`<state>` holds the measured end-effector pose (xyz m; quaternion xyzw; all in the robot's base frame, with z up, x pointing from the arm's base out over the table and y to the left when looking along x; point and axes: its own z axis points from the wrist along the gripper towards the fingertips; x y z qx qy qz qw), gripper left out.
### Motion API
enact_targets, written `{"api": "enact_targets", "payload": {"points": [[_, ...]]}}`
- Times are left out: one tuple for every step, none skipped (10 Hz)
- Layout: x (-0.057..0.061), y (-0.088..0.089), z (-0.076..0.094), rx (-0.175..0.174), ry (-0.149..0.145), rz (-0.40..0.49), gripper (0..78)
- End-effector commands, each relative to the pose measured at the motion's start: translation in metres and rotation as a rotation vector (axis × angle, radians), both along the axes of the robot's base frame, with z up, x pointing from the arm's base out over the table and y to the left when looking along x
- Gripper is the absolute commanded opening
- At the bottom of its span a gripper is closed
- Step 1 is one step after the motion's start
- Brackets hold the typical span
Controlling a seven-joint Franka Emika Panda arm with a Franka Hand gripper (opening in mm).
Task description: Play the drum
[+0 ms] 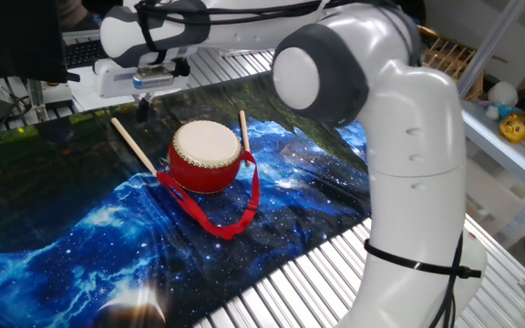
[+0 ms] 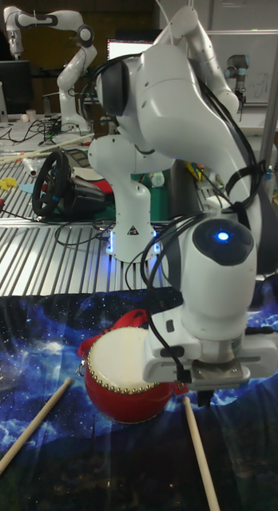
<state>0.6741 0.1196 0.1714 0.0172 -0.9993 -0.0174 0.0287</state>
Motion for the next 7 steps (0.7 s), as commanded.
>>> {"api": "enact_targets", "payload": {"points": [[0.011, 0.002, -0.006, 0.003, -0.008, 0.015, 0.0], [0.012, 0.003, -0.007, 0.003, -0.008, 0.015, 0.0], [0.016, 0.004, -0.013, 0.005, -0.014, 0.017, 0.0], [0.017, 0.006, -0.017, 0.005, -0.021, 0.016, 0.0], [0.019, 0.007, -0.021, 0.005, -0.025, 0.015, 0.0], [0.020, 0.007, -0.023, 0.005, -0.026, 0.015, 0.0], [0.021, 0.007, -0.024, 0.005, -0.027, 0.017, 0.0]]}}
